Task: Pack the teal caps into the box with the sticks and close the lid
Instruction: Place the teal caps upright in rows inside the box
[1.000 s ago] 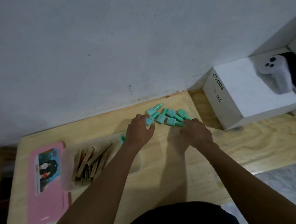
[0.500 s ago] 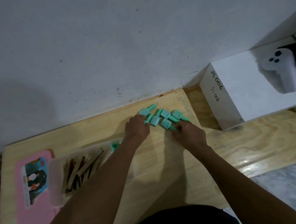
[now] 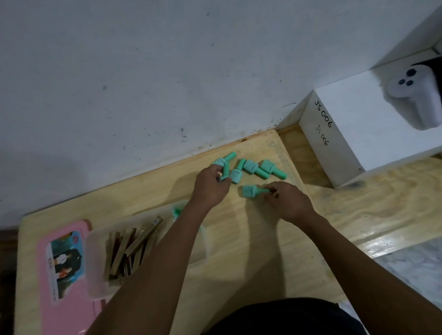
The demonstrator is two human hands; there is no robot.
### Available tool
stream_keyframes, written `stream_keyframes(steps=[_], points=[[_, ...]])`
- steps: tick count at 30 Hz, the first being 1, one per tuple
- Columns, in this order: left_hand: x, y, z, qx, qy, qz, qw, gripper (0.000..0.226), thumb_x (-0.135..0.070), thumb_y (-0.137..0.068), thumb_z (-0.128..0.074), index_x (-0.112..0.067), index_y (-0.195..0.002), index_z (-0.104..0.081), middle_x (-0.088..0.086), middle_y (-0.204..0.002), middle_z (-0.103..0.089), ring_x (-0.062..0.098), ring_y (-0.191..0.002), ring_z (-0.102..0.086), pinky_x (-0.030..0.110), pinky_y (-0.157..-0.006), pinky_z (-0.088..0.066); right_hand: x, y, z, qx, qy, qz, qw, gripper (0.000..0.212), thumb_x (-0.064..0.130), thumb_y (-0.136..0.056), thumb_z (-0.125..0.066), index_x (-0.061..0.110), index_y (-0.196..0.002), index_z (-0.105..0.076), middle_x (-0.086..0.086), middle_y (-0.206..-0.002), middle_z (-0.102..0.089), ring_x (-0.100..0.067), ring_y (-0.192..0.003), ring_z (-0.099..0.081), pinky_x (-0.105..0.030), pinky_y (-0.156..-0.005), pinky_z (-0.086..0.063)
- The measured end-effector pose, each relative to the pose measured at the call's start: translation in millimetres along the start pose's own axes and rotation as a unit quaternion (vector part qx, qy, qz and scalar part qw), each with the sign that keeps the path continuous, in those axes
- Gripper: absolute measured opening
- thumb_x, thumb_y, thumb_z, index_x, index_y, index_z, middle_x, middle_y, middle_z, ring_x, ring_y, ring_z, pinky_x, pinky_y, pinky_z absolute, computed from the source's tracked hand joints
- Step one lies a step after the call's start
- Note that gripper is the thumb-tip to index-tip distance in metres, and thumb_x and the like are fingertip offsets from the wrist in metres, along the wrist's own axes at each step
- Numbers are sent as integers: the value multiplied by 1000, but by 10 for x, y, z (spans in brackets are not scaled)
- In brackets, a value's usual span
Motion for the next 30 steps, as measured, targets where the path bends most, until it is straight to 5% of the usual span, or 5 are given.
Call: stream_keyframes(steps=[6, 10, 21, 28, 30], points=[[62, 436, 149, 39, 408, 116, 905, 19, -15, -91, -59, -5, -107, -62, 11, -93, -63, 22, -77, -60, 29, -57, -50, 218, 231, 137, -25, -126, 67, 989, 28, 35, -93, -61, 17, -113, -68, 3, -104, -69, -7, -86, -62, -21, -76, -51], [180, 752, 302, 22, 525, 141, 839, 11, -15, -93, -56, -7, -100, -59, 11, -85, -61, 22, -70, -58, 30, -57, -47, 454, 509, 153, -28, -181, 126, 975, 24, 29, -90, -66, 15, -109, -71, 9, -97, -69, 4, -83, -61, -2, -70, -43], [914, 1421, 956, -183, 223, 26, 957, 15, -28, -85, -67, -17, -94, -70, -1, -92, -71, 13, -83, -67, 26, -73, -53, 1193, 971, -231, 11, -213, 215, 953, 11, 27, -85, -73, 23, -96, -71, 19, -92, -68, 0, -74, -60, -13, -66, -47], [1190, 1629, 900, -181, 183, -7, 966, 14, -13, -83, -69, -13, -97, -69, -1, -90, -69, 0, -81, -63, 11, -72, -51, 1507, 986, -565, 2, 41, 264, 964, 20, 41, -87, -66, 32, -104, -67, 19, -90, -60, -5, -86, -57, -27, -69, -44], [1270, 1621, 836, -172, 167, -9, 971, 19, -16, -82, -71, -15, -101, -70, -2, -92, -71, 3, -83, -66, 21, -78, -56, 1592, 987, -658, -5, 130, 299, 945, 24, 40, -89, -62, 30, -111, -67, 13, -103, -61, -12, -100, -54, -30, -76, -44]])
Point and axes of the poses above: each hand's wrist, its own y-axis away from the middle knuckle, its own z-axis out of the back of the hand, x = y × z, the point moved 7 cm from there along -y, towards the middle knuckle
